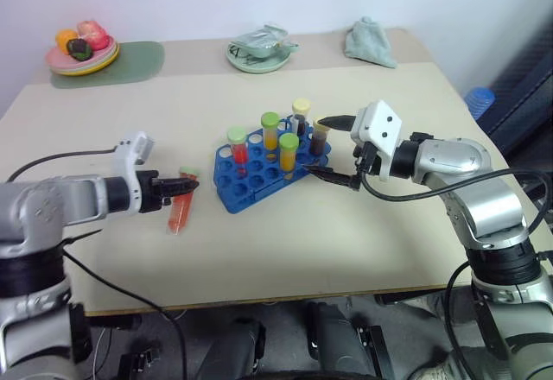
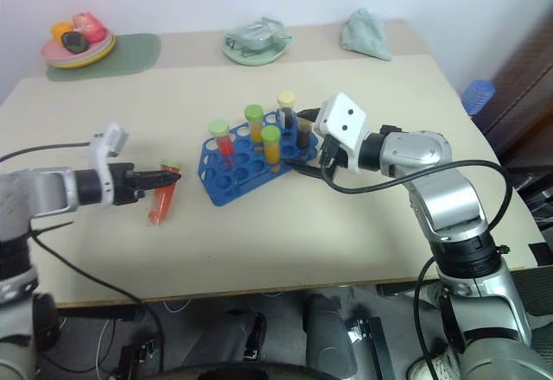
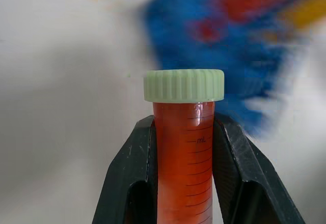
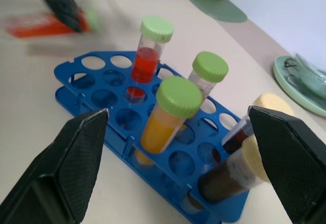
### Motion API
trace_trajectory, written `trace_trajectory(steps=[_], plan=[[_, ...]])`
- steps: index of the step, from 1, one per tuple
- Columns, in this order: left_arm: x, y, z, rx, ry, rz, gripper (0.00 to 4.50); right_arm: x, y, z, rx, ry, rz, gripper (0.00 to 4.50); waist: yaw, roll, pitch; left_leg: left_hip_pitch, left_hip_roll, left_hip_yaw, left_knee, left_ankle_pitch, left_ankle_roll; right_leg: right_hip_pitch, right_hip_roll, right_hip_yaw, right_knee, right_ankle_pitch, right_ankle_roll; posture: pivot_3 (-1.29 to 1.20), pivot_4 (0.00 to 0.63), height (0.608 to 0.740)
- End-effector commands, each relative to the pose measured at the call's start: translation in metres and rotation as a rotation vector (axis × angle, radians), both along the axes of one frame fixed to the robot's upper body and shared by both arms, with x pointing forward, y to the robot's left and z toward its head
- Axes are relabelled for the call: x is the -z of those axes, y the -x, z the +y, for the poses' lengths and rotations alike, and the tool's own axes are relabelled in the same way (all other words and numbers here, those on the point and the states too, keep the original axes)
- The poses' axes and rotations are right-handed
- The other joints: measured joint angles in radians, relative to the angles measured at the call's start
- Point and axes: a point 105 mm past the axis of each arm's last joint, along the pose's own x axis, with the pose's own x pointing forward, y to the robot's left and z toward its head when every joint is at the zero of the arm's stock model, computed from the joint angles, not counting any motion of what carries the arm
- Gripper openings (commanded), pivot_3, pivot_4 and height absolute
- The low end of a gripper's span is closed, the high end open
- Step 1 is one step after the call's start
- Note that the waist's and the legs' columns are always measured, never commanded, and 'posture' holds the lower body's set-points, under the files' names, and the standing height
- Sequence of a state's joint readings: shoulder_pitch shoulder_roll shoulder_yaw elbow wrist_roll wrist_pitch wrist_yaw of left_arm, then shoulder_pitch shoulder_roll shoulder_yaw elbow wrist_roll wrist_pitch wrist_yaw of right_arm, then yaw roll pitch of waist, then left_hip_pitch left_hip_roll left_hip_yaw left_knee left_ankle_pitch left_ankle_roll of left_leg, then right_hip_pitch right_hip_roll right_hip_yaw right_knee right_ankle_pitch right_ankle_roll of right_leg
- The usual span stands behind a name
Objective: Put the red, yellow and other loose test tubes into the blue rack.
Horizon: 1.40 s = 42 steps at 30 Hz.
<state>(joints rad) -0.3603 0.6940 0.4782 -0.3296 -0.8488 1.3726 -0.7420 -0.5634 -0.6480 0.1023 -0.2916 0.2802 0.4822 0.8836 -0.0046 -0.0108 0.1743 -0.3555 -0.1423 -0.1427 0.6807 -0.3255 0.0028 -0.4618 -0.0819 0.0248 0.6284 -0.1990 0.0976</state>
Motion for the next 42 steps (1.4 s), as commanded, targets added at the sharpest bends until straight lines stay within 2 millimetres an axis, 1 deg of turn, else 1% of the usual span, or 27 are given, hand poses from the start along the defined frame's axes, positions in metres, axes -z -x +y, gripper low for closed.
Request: trace_trajectory(steps=[1, 4, 8, 9, 13, 16, 19, 21, 23, 27, 32, 38, 42], plan=[[-0.033, 0.013, -0.013, 0.13, 0.065, -0.267, 0.89, -0.012, 0.006, 0.002, -0.01, -0.021, -0.066, 4.5, 0.012, 0.0, 0.0, 0.0, 0.0, 0.0, 0.001, 0.0, 0.0, 0.001, 0.0, 0.0, 0.0, 0.0, 0.0, 0.0, 0.15, 0.74], [-0.044, 0.001, -0.025, 0.12, 0.105, -0.423, 0.89, -0.01, 0.007, 0.0, 0.009, -0.026, -0.063, 4.5, 0.022, -0.001, 0.0, 0.0, 0.0, 0.0, 0.001, 0.0, 0.0, 0.001, 0.0, 0.0, -0.001, 0.0, 0.0, 0.0, 0.15, 0.74], [-0.048, -0.025, -0.055, 0.114, 0.116, -0.614, 0.89, -0.006, 0.01, -0.008, 0.068, -0.042, -0.056, 4.5, 0.021, -0.001, -0.001, -0.001, 0.0, 0.0, 0.001, -0.001, 0.002, 0.001, 0.0, -0.001, -0.004, 0.001, 0.001, 0.0, 0.15, 0.74], [-0.048, -0.028, -0.062, 0.129, 0.134, -0.632, 0.89, -0.004, 0.011, -0.011, 0.083, -0.044, -0.051, 4.5, 0.021, -0.001, -0.001, -0.001, 0.0, 0.0, 0.001, -0.001, 0.002, 0.001, 0.0, -0.001, -0.005, 0.001, 0.001, 0.0, 0.15, 0.74], [-0.05, -0.043, -0.076, 0.127, 0.201, -0.678, 0.89, 0.005, 0.017, -0.02, 0.142, -0.043, -0.018, 4.5, 0.016, -0.001, -0.001, -0.002, 0.0, 0.001, 0.0, -0.002, 0.003, 0.001, 0.001, 0.0, -0.008, 0.002, 0.002, 0.0, 0.15, 0.74], [-0.049, -0.056, -0.09, 0.137, 0.261, -0.684, 0.89, 0.022, 0.034, -0.03, 0.189, -0.04, 0.079, 4.5, 0.022, -0.001, -0.001, -0.002, 0.0, 0.001, 0.0, -0.002, 0.004, 0.001, 0.001, -0.001, -0.009, 0.002, 0.003, 0.0, 0.15, 0.74], [-0.045, -0.065, -0.099, 0.151, 0.27, -0.688, 0.89, 0.033, 0.05, -0.035, 0.215, -0.037, 0.139, 4.5, 0.029, -0.001, -0.001, -0.003, 0.0, 0.0, 0.001, -0.002, 0.004, 0.002, 0.001, -0.001, -0.01, 0.002, 0.003, 0.0, 0.15, 0.74], [-0.038, -0.067, -0.105, 0.189, 0.26, -0.675, 0.89, 0.039, 0.06, -0.038, 0.234, -0.034, 0.161, 4.5, 0.032, -0.001, -0.001, -0.002, 0.0, 0.001, 0.001, -0.002, 0.004, 0.002, 0.001, -0.001, -0.01, 0.002, 0.004, 0.0, 0.15, 0.74], [-0.031, -0.067, -0.109, 0.227, 0.262, -0.659, 0.89, 0.042, 0.066, -0.042, 0.262, -0.033, 0.175, 4.5, 0.033, -0.001, -0.001, -0.002, 0.0, 0.001, 0.001, -0.002, 0.004, 0.002, 0.001, 0.0, -0.01, 0.003, 0.004, 0.0, 0.15, 0.74], [-0.021, -0.066, -0.118, 0.295, 0.244, -0.642, 0.89, 0.043, 0.071, -0.045, 0.304, -0.046, 0.175, 4.5, 0.038, -0.001, -0.001, -0.002, 0.0, 0.001, 0.001, -0.002, 0.004, 0.002, 0.001, 0.0, -0.01, 0.003, 0.004, 0.0, 0.15, 0.74], [-0.012, -0.068, -0.121, 0.325, 0.192, -0.644, 0.89, 0.042, 0.074, -0.044, 0.331, -0.057, 0.173, 4.5, 0.044, -0.001, -0.001, -0.002, 0.0, 0.001, 0.001, -0.002, 0.004, 0.002, 0.001, 0.0, -0.011, 0.003, 0.004, 0.0, 0.15, 0.74], [0.007, -0.069, -0.128, 0.351, 0.101, -0.656, 0.89, 0.044, 0.074, -0.046, 0.351, -0.064, 0.171, 4.5, 0.044, -0.001, -0.001, -0.002, 0.0, 0.001, 0.001, -0.003, 0.005, 0.003, 0.001, 0.0, -0.012, 0.003, 0.004, 0.0, 0.15, 0.74], [0.013, -0.069, -0.131, 0.352, 0.065, -0.679, 0.89, 0.045, 0.074, -0.048, 0.36, -0.068, 0.166, 4.5, 0.044, -0.001, -0.001, -0.002, 0.0, 0.001, 0.001, -0.002, 0.005, 0.003, 0.001, 0.0, -0.012, 0.003, 0.004, 0.0, 0.15, 0.74]])
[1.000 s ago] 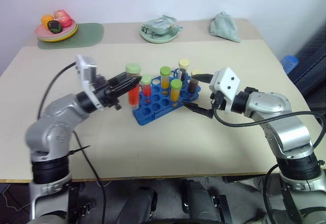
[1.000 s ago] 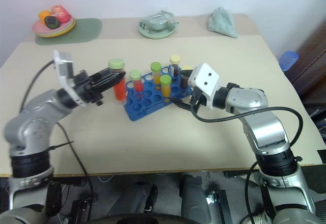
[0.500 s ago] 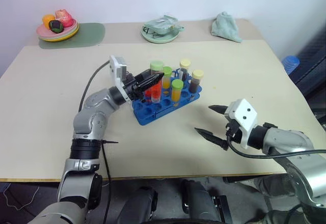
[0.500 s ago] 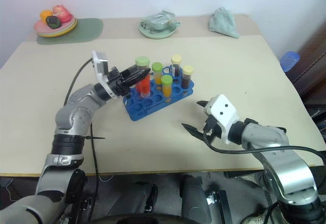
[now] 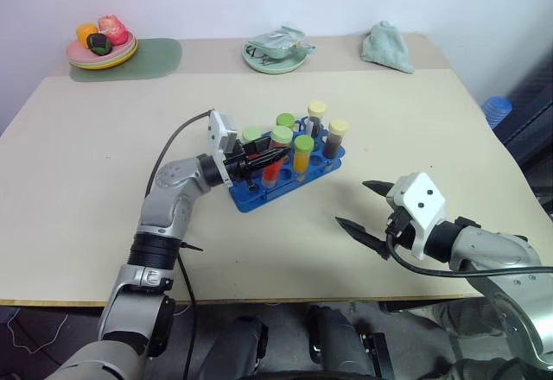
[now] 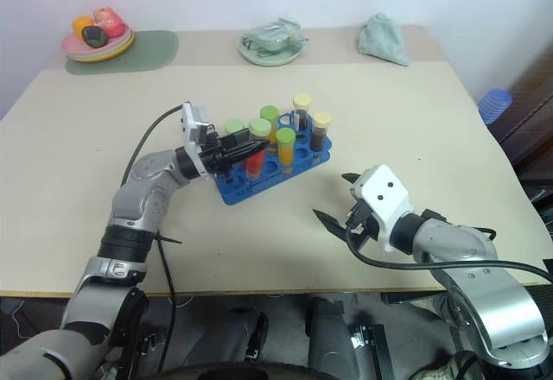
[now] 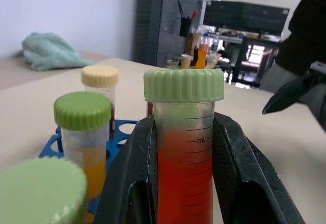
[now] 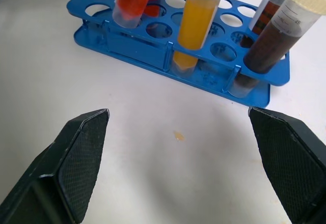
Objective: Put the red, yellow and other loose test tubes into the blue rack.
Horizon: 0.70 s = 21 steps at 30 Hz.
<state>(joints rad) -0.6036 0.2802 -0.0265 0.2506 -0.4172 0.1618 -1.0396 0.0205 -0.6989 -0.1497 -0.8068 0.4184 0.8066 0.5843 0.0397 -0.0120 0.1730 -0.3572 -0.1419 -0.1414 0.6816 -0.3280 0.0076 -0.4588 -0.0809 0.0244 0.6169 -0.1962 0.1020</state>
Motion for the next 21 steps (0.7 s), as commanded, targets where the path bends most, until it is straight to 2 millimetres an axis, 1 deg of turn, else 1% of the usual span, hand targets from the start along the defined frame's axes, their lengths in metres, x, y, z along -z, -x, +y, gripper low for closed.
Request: trace_trajectory(steps=[1, 4, 10, 13, 15, 16, 20, 21], plan=[[0.004, -0.001, -0.002, -0.016, -0.04, -0.039, 0.89, -0.011, 0.002, 0.0, 0.0, -0.009, -0.061, 4.5, 0.0, 0.0, 0.0, 0.0, 0.0, 0.0, 0.0, 0.0, 0.0, 0.0, 0.0, 0.0, 0.0, 0.0, 0.0, 0.0, 0.15, 0.74], [0.006, -0.004, -0.001, -0.038, -0.059, -0.071, 0.89, -0.01, 0.001, -0.001, 0.004, -0.007, -0.063, 4.5, 0.0, 0.0, 0.0, 0.0, 0.0, 0.0, 0.0, 0.0, 0.0, 0.0, 0.0, 0.0, 0.0, 0.0, 0.0, 0.0, 0.15, 0.74], [0.009, -0.004, -0.001, -0.058, -0.052, -0.073, 0.89, -0.01, 0.001, -0.002, 0.007, -0.005, -0.066, 4.5, 0.0, 0.0, -0.001, 0.002, 0.0, 0.0, 0.001, 0.0, 0.0, 0.002, 0.0, 0.0, 0.0, 0.0, 0.001, 0.0, 0.15, 0.74], [0.01, -0.004, 0.002, -0.055, -0.009, -0.017, 0.89, -0.01, 0.001, -0.002, 0.006, -0.001, -0.066, 4.5, 0.0, 0.0, -0.001, 0.002, 0.0, 0.0, 0.001, 0.0, 0.0, 0.003, 0.0, 0.0, 0.0, 0.0, 0.001, 0.0, 0.15, 0.74], [0.01, -0.004, 0.004, -0.058, 0.001, -0.013, 1.84, -0.01, 0.002, -0.002, 0.005, -0.001, -0.066, 4.5, 0.0, 0.0, -0.001, 0.002, 0.0, 0.0, 0.001, 0.0, 0.0, 0.003, 0.0, 0.0, 0.0, 0.0, 0.001, 0.0, 0.15, 0.74], [0.01, -0.004, 0.004, -0.063, 0.001, -0.014, 2.2, -0.01, 0.002, -0.002, 0.005, -0.001, -0.066, 4.5, -0.001, 0.0, -0.001, 0.002, 0.0, 0.0, 0.001, 0.0, 0.0, 0.003, 0.0, 0.0, 0.0, 0.0, 0.001, 0.0, 0.15, 0.74], [0.01, 0.0, 0.009, -0.066, 0.012, 0.001, 4.17, -0.009, 0.002, -0.001, 0.0, -0.002, -0.064, 4.5, -0.001, 0.0, -0.001, 0.001, 0.0, 0.0, 0.001, 0.0, 0.0, 0.001, 0.0, 0.0, 0.0, 0.0, 0.001, 0.0, 0.15, 0.74], [0.008, 0.002, 0.01, -0.063, 0.022, 0.0, 4.41, -0.009, 0.002, -0.001, -0.002, -0.003, -0.064, 4.5, 0.0, 0.0, -0.001, 0.0, 0.0, 0.0, 0.001, 0.0, 0.0, 0.001, 0.0, 0.0, 0.0, 0.0, 0.001, 0.0, 0.15, 0.74]])
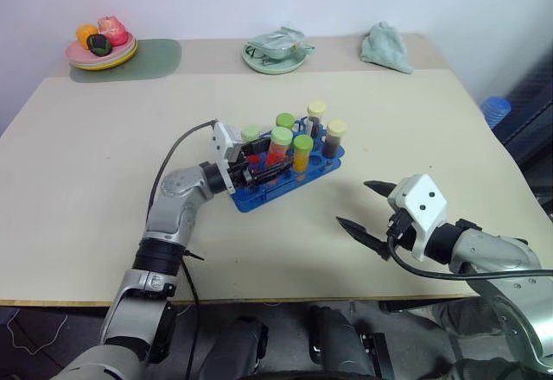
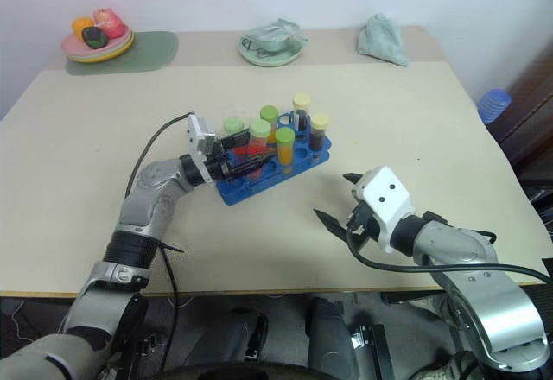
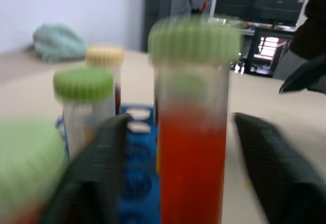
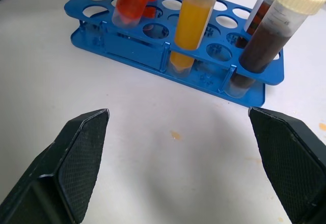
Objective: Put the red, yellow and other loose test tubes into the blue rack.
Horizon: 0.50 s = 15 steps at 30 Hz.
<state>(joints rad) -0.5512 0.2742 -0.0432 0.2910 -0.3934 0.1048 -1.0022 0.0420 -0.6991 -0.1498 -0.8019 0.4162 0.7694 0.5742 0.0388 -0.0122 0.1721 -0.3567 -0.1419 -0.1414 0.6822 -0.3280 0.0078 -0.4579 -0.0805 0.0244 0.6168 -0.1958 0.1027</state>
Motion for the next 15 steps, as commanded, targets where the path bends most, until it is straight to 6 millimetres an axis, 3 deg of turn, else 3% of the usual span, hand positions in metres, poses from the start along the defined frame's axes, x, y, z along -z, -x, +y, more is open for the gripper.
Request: trace_trajectory(steps=[1, 15], plan=[[-0.017, 0.004, 0.007, -0.002, 0.042, -0.04, 4.41, -0.01, 0.001, 0.001, -0.009, 0.001, -0.049, 4.5, 0.001, 0.0, 0.0, 0.0, 0.0, 0.0, 0.0, 0.0, 0.0, 0.0, 0.0, 0.0, 0.0, 0.0, 0.0, 0.0, 0.15, 0.74], [-0.01, 0.021, 0.007, 0.03, -0.018, -0.061, 4.41, -0.008, -0.003, 0.007, -0.047, -0.006, -0.032, 4.5, 0.001, 0.0, 0.0, 0.0, 0.0, 0.0, 0.0, 0.0, 0.0, 0.0, 0.0, 0.0, 0.0, 0.0, 0.0, 0.0, 0.15, 0.74]])
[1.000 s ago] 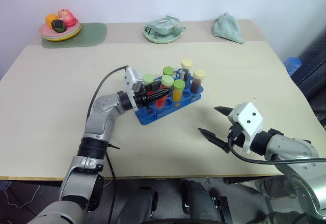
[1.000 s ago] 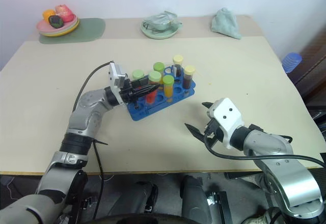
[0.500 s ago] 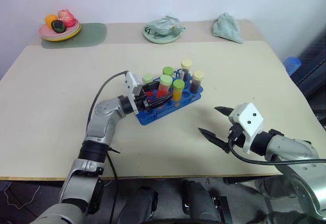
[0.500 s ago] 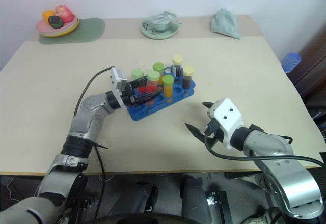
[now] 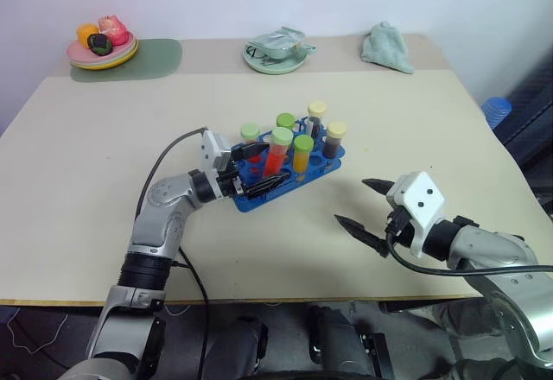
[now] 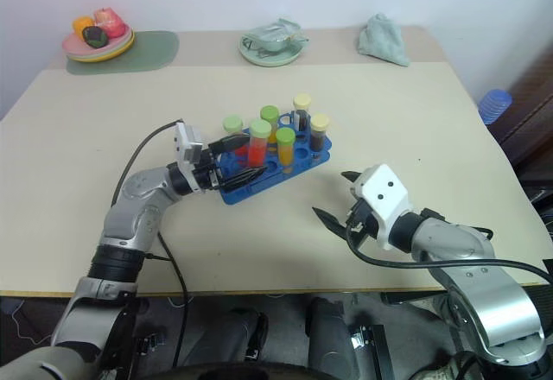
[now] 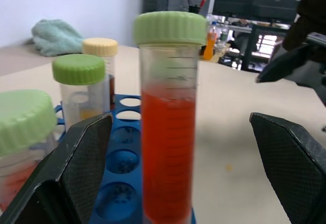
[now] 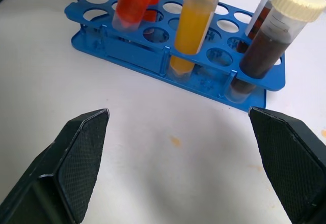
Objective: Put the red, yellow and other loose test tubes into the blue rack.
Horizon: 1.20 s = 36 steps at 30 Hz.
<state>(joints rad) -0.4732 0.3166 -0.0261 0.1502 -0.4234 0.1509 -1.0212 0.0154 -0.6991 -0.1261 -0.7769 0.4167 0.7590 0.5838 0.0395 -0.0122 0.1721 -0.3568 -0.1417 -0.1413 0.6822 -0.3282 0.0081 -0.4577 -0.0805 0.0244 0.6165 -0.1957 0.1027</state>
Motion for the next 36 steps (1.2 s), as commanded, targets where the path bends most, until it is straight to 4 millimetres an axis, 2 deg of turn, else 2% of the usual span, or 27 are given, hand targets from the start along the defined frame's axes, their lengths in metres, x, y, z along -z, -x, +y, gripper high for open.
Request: trace_trajectory(steps=[1, 10, 13, 16, 36], plan=[[-0.004, 0.003, -0.005, 0.0, -0.022, -0.039, 4.41, -0.008, 0.0, 0.003, -0.024, 0.001, -0.035, 4.5, 0.0, 0.0, 0.0, 0.0, 0.0, 0.0, 0.0, 0.0, 0.0, 0.0, 0.0, 0.0, 0.0, 0.0, 0.0, 0.0, 0.15, 0.74], [-0.003, -0.008, -0.012, -0.067, -0.021, -0.027, 4.41, -0.011, -0.001, -0.001, -0.021, 0.017, -0.037, 4.5, 0.0, 0.0, 0.0, 0.0, 0.0, 0.0, 0.0, 0.0, 0.0, 0.0, 0.0, 0.0, 0.0, 0.0, 0.0, 0.0, 0.15, 0.74], [-0.006, -0.013, -0.011, -0.102, -0.011, -0.04, 3.56, -0.012, -0.002, -0.002, -0.019, 0.022, -0.041, 4.5, 0.0, 0.0, 0.0, 0.0, 0.0, 0.0, 0.0, 0.0, 0.0, 0.0, 0.0, 0.0, 0.0, 0.0, 0.0, 0.0, 0.15, 0.74], [-0.008, -0.014, -0.01, -0.115, -0.016, -0.06, 2.21, -0.012, -0.002, -0.002, -0.021, 0.022, -0.042, 4.5, 0.0, 0.0, 0.0, 0.0, 0.0, 0.0, 0.0, 0.0, 0.0, 0.0, 0.0, 0.0, 0.0, 0.0, 0.0, 0.0, 0.15, 0.74], [-0.005, -0.011, -0.008, -0.127, -0.02, -0.105, 2.21, -0.009, -0.005, -0.001, -0.029, 0.019, -0.041, 4.5, 0.0, 0.0, 0.0, 0.0, 0.0, 0.0, 0.0, 0.0, 0.0, 0.0, 0.0, 0.0, 0.0, 0.0, 0.0, 0.0, 0.15, 0.74]])
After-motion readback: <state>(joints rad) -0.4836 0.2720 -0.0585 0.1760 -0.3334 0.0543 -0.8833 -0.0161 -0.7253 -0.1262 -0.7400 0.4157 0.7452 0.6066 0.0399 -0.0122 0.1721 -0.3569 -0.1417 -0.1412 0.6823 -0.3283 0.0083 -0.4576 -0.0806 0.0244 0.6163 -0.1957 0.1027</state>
